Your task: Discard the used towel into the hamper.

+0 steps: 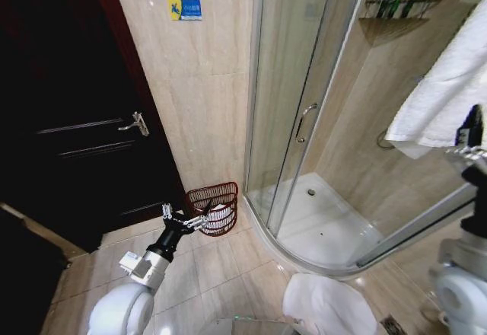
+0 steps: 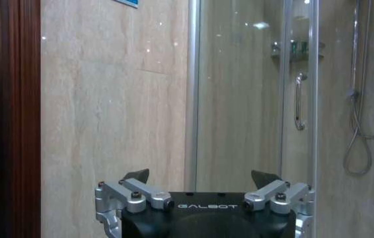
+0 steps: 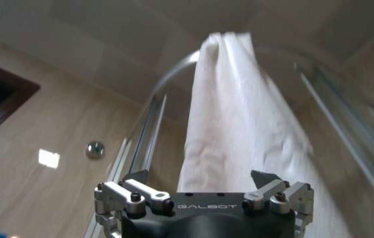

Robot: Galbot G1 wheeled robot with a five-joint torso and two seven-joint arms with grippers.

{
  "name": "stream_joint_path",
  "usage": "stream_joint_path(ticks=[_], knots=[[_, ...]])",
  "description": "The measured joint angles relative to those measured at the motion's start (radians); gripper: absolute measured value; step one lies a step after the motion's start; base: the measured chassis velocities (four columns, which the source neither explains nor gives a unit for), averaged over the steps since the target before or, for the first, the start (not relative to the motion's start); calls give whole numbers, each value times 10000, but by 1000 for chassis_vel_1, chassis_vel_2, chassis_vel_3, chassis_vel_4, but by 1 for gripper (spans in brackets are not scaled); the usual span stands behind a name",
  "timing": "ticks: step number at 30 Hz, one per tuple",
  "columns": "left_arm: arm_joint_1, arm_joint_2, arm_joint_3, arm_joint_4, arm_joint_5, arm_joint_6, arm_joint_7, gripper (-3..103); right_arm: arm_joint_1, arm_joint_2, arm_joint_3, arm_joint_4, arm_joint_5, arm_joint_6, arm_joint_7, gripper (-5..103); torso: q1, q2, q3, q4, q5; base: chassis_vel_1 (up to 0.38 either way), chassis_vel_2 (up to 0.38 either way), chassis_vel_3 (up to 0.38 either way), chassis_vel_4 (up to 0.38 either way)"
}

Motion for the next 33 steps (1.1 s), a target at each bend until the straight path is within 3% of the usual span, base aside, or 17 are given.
stream_joint_path(ticks=[4,14,15,17,20,23,30,33], knots=[[0,0,1,0,0,0,-1,100,1013,-1188,1435,-555,996,-244,-258,100,0,3,1,0,-1,0,0,0,0],[0,0,1,0,0,0,-1,100,2552,-2809,1713,-1602,1885,-769,-403,100,3,5,3,1,0,0,0,0,0],[1,-3,2,0,0,0,-1,100,3007,-3311,1658,-1975,1998,-950,-389,100,3,6,2,3,-7,0,0,0,0],[0,4,0,0,0,0,-1,100,3286,-3589,1587,-2252,2024,-1047,-385,100,3,6,3,-3,6,0,0,0,0],[0,0,1,1,0,0,-1,100,4653,-4631,957,-3427,2076,-1383,-277,100,3,7,3,4,-3,0,0,0,0],[0,0,2,0,0,0,0,100,5531,-5032,358,-3948,2079,-1632,-220,100,4,6,4,0,1,0,0,0,0],[0,0,0,0,0,0,-1,100,7960,-5348,-1426,-4430,2146,-2504,166,100,5,7,4,4,-6,0,0,0,0],[0,0,0,0,0,0,-1,100,9051,-5352,-2130,-4672,1947,-3193,423,100,5,7,5,3,-4,0,0,0,0]])
